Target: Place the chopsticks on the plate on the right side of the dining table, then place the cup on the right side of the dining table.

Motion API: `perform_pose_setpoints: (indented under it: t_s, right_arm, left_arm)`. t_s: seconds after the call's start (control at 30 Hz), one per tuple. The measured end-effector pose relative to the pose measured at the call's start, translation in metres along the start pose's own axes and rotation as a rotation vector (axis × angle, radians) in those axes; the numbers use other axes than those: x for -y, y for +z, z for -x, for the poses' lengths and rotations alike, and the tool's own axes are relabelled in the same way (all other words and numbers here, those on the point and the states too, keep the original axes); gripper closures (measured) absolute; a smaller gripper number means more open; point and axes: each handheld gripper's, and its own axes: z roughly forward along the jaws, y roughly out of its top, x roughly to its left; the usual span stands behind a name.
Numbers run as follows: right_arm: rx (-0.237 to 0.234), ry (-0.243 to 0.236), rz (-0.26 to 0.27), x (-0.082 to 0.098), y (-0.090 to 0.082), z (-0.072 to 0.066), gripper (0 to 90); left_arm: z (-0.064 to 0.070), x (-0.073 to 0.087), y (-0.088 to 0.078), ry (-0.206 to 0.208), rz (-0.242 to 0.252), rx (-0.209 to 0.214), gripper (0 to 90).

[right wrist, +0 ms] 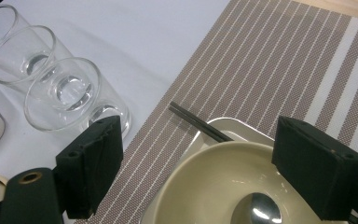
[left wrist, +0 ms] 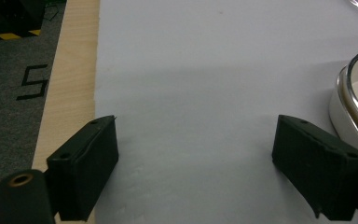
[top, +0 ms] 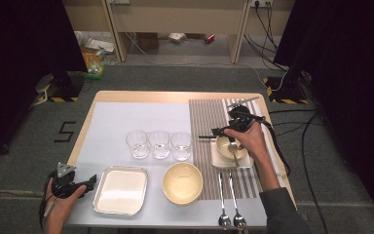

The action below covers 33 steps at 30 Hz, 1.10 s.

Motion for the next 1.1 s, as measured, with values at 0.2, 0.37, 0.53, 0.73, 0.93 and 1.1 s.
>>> perform_pose_setpoints:
  t_s: [0.2, 0.37, 0.53, 0.73, 0.93, 1.1]
  right_arm:
    - [-0.033, -0.011, 0.004, -0.003, 0.005, -0.009, 16.8]
    - [-0.036, -0.031, -0.007, -0.005, 0.011, -0.016, 16.8]
    - [-0.041, -0.052, -0.021, -0.008, 0.015, -0.024, 17.4]
    - [-0.047, -0.055, -0.024, -0.01, 0.021, -0.03, 19.5]
    - [-0.062, -0.082, -0.041, -0.011, 0.029, -0.04, 25.2]
    - [-0.068, -0.085, -0.041, -0.013, 0.034, -0.046, 29.6]
  left_arm:
    - [0.0, 0.0, 0.0, 0.0, 0.004, -0.001, 13.5]
    - [0.0, 0.0, 0.0, 0.0, 0.003, -0.001, 13.5]
    - [0.0, 0.0, 0.0, 0.001, -0.002, 0.002, 13.5]
    - [0.0, 0.0, 0.0, 0.002, -0.002, 0.002, 13.5]
    - [0.0, 0.0, 0.0, 0.003, -0.002, 0.001, 13.5]
    - [0.0, 0.0, 0.0, 0.003, -0.003, 0.002, 13.5]
